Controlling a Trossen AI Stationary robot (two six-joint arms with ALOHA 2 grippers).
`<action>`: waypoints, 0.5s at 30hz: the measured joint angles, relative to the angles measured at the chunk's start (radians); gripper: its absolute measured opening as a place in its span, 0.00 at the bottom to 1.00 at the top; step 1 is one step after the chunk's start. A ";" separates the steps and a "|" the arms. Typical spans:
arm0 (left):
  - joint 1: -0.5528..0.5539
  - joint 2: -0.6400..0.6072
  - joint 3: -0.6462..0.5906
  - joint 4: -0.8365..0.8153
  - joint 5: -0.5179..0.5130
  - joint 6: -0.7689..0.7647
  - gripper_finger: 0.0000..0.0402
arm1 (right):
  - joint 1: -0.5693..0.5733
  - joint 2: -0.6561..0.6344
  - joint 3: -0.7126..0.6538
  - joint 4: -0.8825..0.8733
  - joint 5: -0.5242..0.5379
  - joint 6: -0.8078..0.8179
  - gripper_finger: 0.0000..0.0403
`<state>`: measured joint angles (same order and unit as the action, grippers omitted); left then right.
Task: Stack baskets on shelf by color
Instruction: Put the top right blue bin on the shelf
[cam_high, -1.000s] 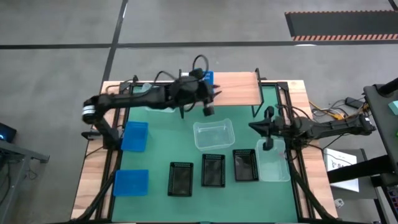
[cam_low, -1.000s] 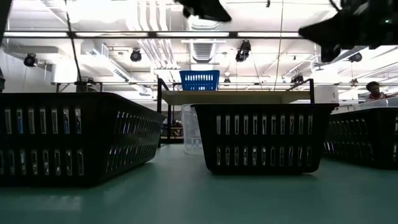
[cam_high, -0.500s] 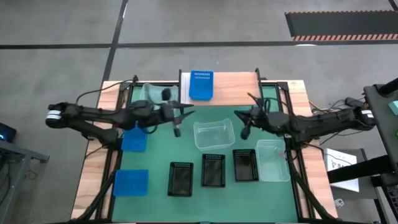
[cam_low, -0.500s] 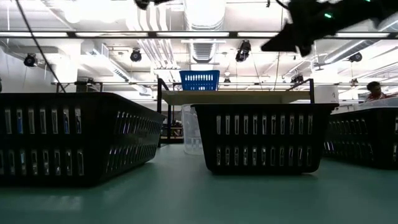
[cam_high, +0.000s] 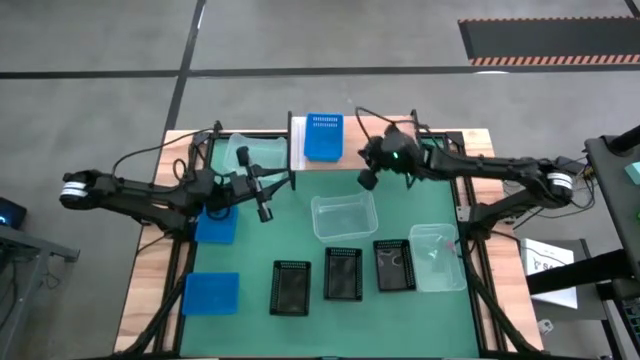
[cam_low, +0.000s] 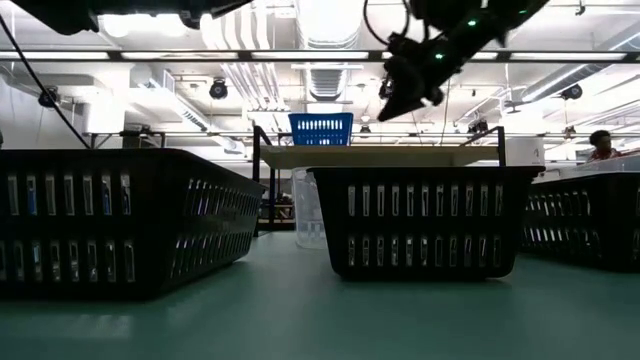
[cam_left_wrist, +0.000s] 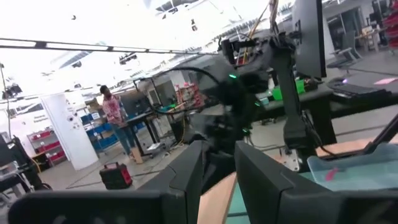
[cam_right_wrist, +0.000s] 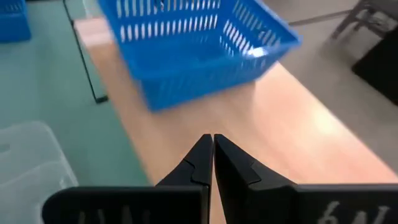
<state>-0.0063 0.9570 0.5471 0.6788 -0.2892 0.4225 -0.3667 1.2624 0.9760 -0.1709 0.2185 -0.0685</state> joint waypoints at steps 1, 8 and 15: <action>0.000 0.000 0.000 0.002 0.000 0.010 0.20 | -0.022 0.025 0.028 0.000 -0.030 -0.006 0.02; 0.000 0.001 0.000 0.002 0.000 0.054 0.20 | -0.099 0.184 0.202 -0.023 -0.155 -0.049 0.02; 0.000 0.002 0.000 -0.008 0.000 0.082 0.20 | -0.104 0.286 0.335 -0.141 -0.167 -0.061 0.02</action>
<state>-0.0063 0.9588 0.5472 0.6708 -0.2890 0.5049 -0.4708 1.5489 1.3111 -0.3116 0.0519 -0.1293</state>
